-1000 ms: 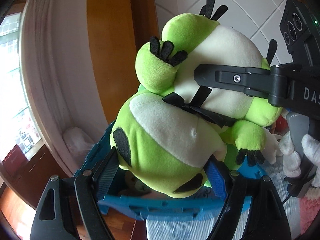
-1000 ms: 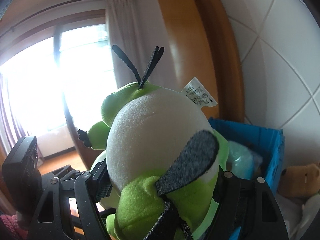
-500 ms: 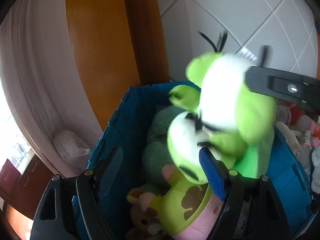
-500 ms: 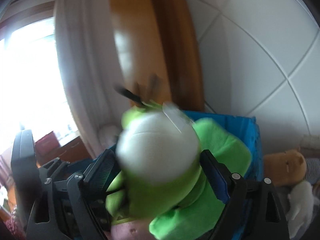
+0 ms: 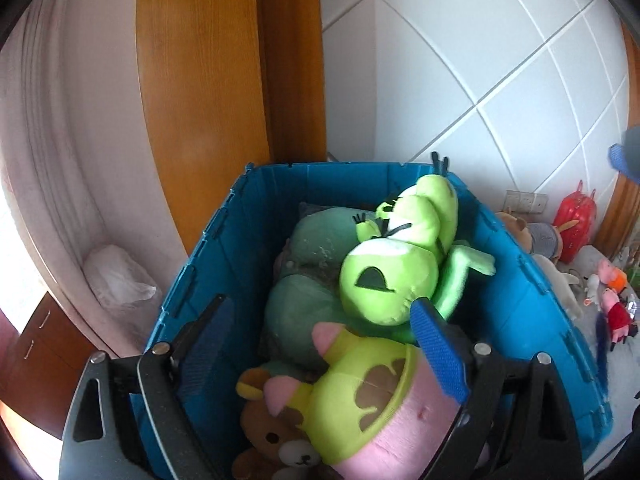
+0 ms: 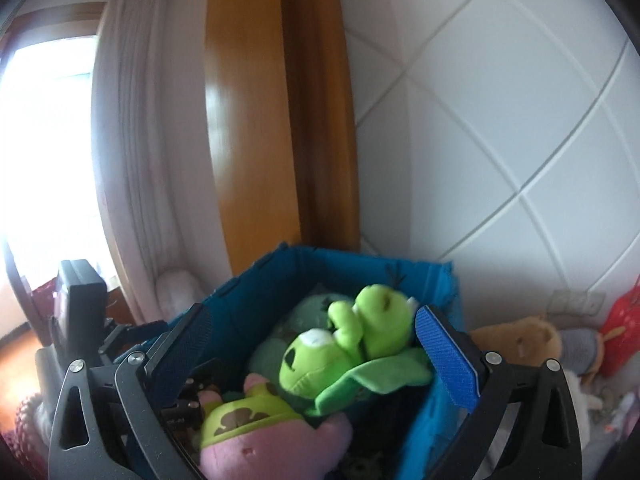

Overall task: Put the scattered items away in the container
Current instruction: 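Lower the frog hat into the crate and open both grippers, then withdraw both open grippers from the crate and move over the bed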

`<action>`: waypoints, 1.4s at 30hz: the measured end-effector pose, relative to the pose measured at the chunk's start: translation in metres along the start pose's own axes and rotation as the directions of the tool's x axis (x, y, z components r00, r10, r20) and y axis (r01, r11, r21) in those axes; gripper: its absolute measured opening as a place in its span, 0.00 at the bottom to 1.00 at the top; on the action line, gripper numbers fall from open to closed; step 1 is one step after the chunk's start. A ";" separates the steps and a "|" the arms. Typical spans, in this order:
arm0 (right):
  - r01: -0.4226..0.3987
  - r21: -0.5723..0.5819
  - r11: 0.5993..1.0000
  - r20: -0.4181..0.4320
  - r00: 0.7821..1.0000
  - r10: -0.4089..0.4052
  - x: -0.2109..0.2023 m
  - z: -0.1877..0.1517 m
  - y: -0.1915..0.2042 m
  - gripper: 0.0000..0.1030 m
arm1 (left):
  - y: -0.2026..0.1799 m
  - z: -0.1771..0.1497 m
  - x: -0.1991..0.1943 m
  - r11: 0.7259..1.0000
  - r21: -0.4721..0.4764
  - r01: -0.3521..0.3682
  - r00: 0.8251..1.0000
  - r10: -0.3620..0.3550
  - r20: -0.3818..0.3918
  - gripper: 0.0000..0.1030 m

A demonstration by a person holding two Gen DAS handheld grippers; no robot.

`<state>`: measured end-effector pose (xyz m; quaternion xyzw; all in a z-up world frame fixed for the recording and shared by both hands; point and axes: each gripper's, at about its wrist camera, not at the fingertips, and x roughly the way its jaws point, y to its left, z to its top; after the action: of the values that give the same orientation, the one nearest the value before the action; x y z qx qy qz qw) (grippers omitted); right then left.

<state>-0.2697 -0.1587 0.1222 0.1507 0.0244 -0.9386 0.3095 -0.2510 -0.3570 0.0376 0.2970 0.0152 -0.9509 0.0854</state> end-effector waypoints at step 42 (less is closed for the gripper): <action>0.254 -0.076 0.964 -0.091 0.961 -0.260 -0.126 -0.156 0.029 1.00 | -0.020 -0.121 -0.091 0.997 -0.041 0.063 0.998 -0.062 0.027 0.88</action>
<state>-0.1145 -0.0882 0.0125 0.1833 0.0894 -0.9608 0.1880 -0.1129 -0.3140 -0.0113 0.2822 0.0431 -0.9564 0.0621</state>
